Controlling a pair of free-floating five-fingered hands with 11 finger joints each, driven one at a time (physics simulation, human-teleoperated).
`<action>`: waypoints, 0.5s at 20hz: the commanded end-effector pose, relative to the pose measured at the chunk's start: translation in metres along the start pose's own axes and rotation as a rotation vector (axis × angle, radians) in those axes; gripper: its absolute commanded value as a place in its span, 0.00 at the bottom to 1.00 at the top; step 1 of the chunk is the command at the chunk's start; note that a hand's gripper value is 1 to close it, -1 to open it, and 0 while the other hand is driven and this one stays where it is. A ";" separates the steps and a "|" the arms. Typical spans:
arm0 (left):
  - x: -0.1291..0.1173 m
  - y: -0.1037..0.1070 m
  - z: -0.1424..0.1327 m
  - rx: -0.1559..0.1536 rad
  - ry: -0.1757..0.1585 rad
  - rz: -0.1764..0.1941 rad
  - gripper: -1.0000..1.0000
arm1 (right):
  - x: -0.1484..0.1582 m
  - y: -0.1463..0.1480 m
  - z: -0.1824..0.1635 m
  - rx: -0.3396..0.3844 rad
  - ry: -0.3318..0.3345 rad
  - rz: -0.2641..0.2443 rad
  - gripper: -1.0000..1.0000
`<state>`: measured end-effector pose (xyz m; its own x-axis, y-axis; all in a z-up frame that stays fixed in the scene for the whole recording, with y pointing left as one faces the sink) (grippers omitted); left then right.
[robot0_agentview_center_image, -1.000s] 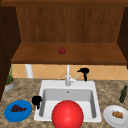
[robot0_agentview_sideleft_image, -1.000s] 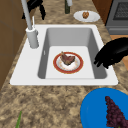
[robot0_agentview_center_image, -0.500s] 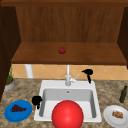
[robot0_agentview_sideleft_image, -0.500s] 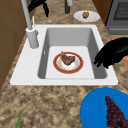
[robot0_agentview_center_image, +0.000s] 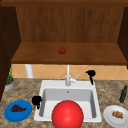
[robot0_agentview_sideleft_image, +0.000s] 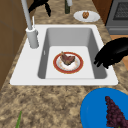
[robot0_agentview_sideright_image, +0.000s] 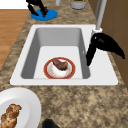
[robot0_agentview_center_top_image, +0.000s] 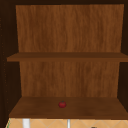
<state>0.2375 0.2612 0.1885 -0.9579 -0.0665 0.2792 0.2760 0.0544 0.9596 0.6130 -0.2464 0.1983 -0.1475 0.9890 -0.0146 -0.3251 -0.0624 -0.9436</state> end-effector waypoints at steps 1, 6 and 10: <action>0.000 0.000 0.000 0.000 0.000 0.000 0.50 | -0.011 0.009 0.010 0.025 0.058 -0.055 0.00; 0.000 0.000 0.000 0.000 0.000 0.000 0.50 | -0.029 0.022 0.024 0.023 0.086 -0.050 0.00; 0.000 0.000 0.000 0.000 0.000 0.000 0.50 | -0.043 0.032 0.037 0.030 0.101 -0.054 0.00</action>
<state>0.2375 0.2612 0.1885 -0.9579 -0.0665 0.2792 0.2760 0.0544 0.9596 0.5839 -0.2841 0.1850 -0.0868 0.9959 -0.0261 -0.3326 -0.0537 -0.9415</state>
